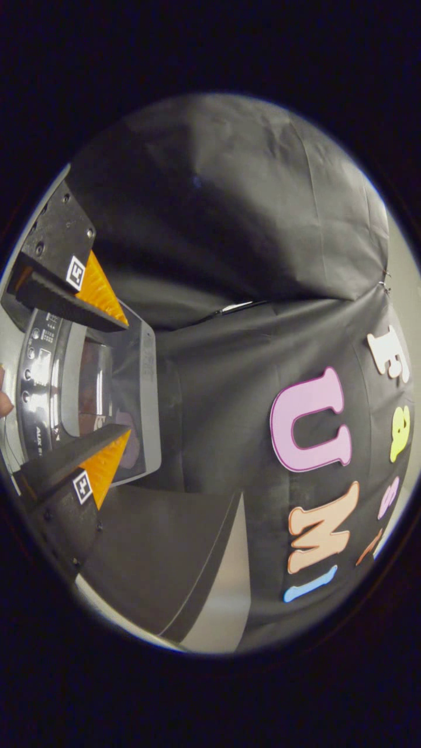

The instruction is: Put the clothes into the washing machine and then close the washing machine lid.

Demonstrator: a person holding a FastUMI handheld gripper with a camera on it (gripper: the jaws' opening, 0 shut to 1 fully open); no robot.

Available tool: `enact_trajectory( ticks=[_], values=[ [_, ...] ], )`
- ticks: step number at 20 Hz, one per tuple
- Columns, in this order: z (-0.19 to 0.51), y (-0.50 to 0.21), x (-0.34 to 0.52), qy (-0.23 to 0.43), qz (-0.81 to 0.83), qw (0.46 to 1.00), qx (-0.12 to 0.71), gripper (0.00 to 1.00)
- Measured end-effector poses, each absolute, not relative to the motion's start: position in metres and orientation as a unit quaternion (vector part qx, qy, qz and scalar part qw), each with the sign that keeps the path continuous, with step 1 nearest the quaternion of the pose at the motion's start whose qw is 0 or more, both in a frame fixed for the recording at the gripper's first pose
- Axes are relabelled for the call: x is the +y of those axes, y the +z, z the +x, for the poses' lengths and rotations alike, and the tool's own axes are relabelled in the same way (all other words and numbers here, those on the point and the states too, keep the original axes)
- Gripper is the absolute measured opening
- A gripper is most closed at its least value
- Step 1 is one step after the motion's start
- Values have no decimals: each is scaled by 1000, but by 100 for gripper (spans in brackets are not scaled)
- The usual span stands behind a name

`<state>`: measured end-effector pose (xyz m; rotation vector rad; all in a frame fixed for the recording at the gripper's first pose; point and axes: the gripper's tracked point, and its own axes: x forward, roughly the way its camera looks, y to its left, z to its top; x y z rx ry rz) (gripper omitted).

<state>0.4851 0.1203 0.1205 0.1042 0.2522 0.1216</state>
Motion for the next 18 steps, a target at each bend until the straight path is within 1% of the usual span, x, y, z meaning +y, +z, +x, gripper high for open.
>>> enact_trajectory(
  ticks=[5,18],
  values=[
    [443,114,116,68,75,989,107,96],
    [351,118,80,56,34,997,37,96]
  ],
)
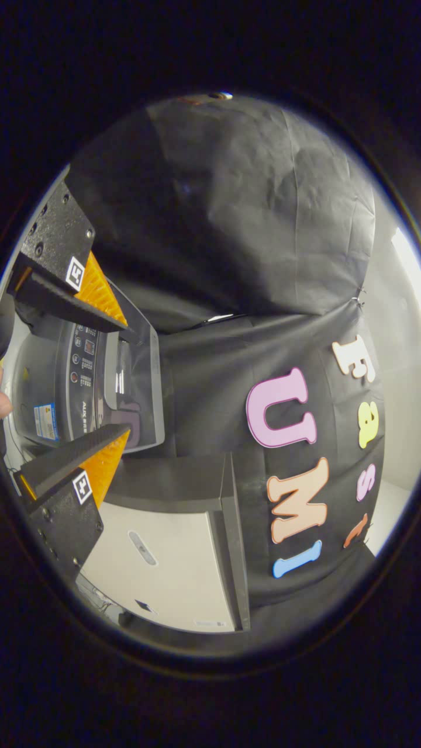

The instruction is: Put the clothes into the washing machine and then close the washing machine lid.

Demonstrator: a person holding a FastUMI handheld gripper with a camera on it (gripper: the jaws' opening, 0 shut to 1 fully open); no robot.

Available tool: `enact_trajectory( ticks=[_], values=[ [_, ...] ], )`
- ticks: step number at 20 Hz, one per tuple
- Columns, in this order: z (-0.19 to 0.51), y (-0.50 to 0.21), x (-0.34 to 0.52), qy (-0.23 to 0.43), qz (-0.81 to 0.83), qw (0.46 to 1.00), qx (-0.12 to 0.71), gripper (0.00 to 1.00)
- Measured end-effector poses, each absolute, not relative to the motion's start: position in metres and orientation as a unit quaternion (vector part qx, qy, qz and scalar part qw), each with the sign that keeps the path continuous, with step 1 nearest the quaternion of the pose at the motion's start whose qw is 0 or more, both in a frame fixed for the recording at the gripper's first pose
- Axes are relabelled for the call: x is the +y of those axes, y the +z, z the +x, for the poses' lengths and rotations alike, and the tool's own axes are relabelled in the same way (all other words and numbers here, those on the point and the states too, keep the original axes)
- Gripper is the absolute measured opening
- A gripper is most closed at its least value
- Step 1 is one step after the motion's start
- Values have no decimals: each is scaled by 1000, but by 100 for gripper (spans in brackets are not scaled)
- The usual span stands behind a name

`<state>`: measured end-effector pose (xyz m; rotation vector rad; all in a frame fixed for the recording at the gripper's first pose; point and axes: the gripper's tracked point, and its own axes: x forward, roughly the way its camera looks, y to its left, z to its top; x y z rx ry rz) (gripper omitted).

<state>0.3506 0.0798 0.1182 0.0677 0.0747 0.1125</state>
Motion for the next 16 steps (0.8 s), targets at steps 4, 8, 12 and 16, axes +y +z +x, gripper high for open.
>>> enact_trajectory(
  ticks=[4,8,12,16],
  values=[
    [328,112,75,56,29,998,32,95],
    [312,111,71,53,28,998,30,96],
    [295,116,64,47,21,999,15,96],
    [278,118,58,41,16,999,6,96]
  ],
)
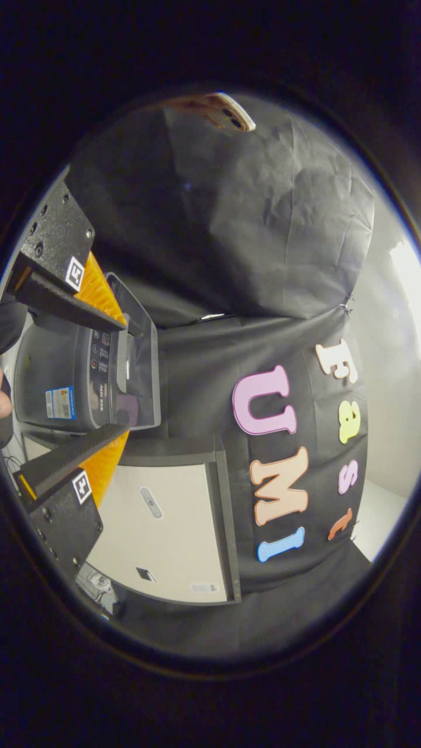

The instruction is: Put the clothes into the washing machine and then close the washing machine lid.

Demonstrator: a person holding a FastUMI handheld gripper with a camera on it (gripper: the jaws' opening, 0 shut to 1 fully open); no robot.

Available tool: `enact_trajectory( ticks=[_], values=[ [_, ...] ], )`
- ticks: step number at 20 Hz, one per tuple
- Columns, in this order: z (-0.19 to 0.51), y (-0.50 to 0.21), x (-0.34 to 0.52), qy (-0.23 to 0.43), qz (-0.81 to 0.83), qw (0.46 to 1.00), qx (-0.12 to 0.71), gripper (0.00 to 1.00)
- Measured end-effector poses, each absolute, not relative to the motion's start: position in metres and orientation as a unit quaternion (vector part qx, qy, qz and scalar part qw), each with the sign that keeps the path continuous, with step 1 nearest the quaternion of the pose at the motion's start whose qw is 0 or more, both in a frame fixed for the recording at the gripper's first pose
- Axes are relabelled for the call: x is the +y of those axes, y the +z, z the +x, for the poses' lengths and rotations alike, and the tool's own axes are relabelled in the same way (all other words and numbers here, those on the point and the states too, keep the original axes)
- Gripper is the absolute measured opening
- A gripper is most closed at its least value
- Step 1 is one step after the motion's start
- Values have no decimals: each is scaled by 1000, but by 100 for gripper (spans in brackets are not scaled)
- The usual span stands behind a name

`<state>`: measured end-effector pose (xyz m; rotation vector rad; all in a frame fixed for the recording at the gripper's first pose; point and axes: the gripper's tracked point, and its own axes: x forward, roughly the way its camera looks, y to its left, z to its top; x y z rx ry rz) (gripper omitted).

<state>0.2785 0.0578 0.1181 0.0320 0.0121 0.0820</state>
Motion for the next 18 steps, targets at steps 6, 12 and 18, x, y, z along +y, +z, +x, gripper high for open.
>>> enact_trajectory(
  ticks=[6,12,18],
  values=[
    [256,112,49,39,28,999,4,96],
    [239,109,42,44,55,997,-5,96],
    [208,94,35,38,50,998,-15,95]
  ],
)
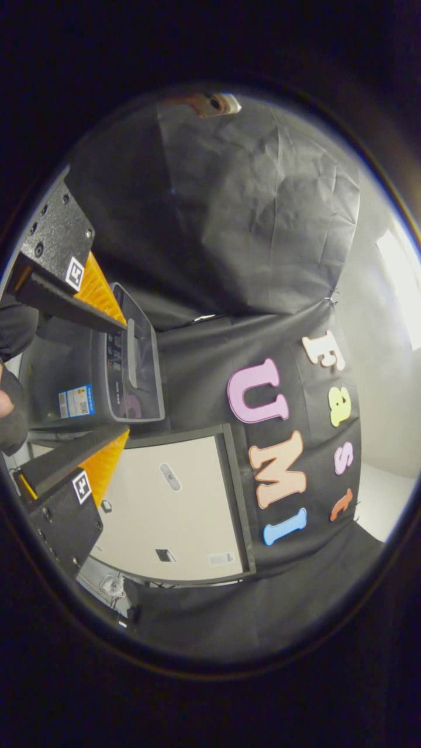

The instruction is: Put the clothes into the washing machine and then close the washing machine lid.

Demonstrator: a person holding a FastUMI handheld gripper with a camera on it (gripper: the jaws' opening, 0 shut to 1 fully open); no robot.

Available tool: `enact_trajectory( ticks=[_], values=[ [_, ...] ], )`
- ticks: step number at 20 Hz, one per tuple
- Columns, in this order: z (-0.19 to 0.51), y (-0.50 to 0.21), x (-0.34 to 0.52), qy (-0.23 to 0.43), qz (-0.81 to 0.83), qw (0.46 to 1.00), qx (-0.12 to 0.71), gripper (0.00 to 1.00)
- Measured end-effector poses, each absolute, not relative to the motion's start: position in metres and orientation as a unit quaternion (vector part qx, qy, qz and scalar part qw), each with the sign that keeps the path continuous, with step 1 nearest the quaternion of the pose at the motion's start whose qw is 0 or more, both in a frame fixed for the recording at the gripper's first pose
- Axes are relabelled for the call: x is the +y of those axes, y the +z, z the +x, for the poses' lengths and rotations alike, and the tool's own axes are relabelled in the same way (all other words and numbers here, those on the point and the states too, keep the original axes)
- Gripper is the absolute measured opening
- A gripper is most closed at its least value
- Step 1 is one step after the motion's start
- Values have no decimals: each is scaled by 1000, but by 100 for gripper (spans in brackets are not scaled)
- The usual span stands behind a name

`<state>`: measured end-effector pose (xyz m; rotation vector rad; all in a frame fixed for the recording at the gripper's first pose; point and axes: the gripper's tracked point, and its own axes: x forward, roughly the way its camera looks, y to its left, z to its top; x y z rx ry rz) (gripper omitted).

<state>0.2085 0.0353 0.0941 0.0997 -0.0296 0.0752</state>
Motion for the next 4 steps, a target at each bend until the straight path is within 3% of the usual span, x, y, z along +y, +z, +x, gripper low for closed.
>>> enact_trajectory(
  ticks=[4],
  values=[
    [184,71,20,15,57,998,-14,95]
  ],
)
